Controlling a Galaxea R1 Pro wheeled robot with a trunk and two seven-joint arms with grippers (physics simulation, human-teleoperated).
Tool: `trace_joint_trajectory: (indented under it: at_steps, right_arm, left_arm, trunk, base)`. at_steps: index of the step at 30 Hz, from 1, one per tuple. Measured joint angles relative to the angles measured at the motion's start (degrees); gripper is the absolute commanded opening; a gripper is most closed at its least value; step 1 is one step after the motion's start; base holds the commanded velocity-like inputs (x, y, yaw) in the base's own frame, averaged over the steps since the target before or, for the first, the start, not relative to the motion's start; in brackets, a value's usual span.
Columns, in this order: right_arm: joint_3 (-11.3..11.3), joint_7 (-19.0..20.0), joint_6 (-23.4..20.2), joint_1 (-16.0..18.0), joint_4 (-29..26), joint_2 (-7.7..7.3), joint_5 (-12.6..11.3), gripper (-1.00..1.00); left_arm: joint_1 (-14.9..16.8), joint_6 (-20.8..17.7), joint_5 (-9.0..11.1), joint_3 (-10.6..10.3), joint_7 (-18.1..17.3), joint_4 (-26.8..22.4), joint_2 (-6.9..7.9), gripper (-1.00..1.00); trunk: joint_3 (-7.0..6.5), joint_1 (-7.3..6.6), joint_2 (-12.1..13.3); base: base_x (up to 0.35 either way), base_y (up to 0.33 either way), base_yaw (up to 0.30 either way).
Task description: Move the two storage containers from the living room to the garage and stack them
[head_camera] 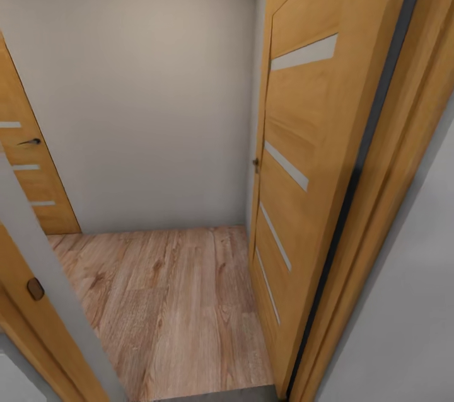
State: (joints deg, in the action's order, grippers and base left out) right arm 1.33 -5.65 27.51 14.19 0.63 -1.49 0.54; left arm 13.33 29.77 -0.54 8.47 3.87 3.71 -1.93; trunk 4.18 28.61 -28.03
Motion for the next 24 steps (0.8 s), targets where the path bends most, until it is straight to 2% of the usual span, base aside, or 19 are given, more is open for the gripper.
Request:
trace_joint_trajectory:
  at_steps: [17,24]
  right_arm:
    - [0.0,0.0,-0.01,-0.01,0.0,0.0,0.0,1.0]
    - [0.01,-0.01,0.01,-0.01,0.0,0.0,0.01,1.0]
  left_arm:
    - [-0.01,0.0,0.0,0.02,-0.01,-0.01,0.0,1.0]
    - [0.01,0.0,0.01,0.0,0.0,0.01,0.0,1.0]
  trunk:
    - [0.0,0.0,0.01]
    - [0.0,0.0,0.0]
  base:
    - [0.0,0.0,0.282]
    - [0.0,0.0,0.086]
